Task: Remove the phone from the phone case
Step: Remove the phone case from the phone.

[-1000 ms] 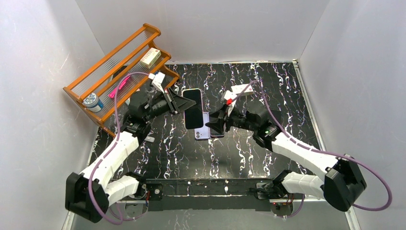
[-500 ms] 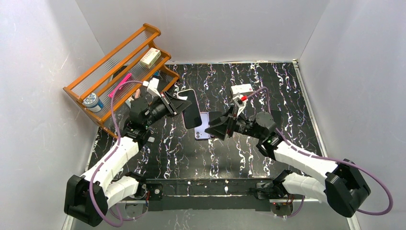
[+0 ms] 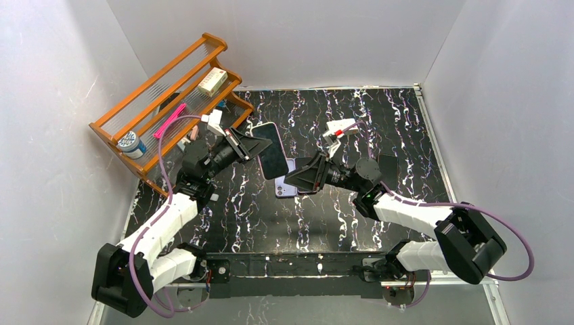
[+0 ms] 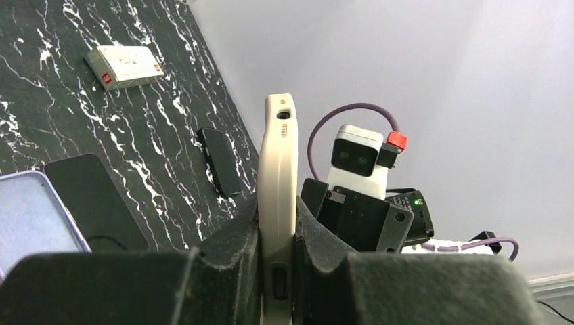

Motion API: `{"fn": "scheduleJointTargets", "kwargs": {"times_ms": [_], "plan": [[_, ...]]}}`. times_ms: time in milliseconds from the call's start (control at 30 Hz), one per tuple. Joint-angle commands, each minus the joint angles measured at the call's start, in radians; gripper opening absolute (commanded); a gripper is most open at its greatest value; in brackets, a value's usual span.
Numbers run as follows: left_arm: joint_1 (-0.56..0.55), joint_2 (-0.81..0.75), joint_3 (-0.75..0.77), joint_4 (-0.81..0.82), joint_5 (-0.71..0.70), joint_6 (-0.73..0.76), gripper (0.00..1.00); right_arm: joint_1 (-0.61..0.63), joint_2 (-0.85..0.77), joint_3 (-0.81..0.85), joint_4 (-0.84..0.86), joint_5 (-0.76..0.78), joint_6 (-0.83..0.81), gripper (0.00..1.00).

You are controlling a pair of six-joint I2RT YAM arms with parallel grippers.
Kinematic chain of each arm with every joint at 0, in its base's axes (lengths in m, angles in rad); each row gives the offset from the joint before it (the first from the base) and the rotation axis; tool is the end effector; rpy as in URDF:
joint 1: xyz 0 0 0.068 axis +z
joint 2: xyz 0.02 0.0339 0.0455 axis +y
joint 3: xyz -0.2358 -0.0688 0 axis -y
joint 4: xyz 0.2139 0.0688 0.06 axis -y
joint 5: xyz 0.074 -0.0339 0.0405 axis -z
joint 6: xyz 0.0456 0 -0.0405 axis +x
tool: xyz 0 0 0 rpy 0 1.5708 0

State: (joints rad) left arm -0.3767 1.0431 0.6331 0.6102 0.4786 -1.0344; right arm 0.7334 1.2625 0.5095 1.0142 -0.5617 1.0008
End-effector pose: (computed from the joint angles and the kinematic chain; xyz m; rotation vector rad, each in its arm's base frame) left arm 0.2094 -0.1054 0.3098 -0.0609 1.5676 -1.4716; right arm 0.1727 0.1883 0.2648 -0.3599 1.5672 1.7757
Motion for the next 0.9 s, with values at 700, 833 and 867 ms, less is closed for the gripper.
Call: {"fn": "scheduleJointTargets", "kwargs": {"times_ms": [700,833,867], "plan": [[-0.020,-0.007,-0.019,0.270,0.139,-0.170,0.00,-0.033,0.045,0.057,0.184,0.001,0.098,0.58],[-0.055,-0.001,-0.013,0.281,0.166,-0.161,0.00,-0.041,0.063,0.084,0.185,-0.002,0.096,0.58],[-0.065,0.000,-0.011,0.282,0.171,-0.157,0.00,-0.042,0.070,0.092,0.187,-0.004,0.097,0.58]]}}
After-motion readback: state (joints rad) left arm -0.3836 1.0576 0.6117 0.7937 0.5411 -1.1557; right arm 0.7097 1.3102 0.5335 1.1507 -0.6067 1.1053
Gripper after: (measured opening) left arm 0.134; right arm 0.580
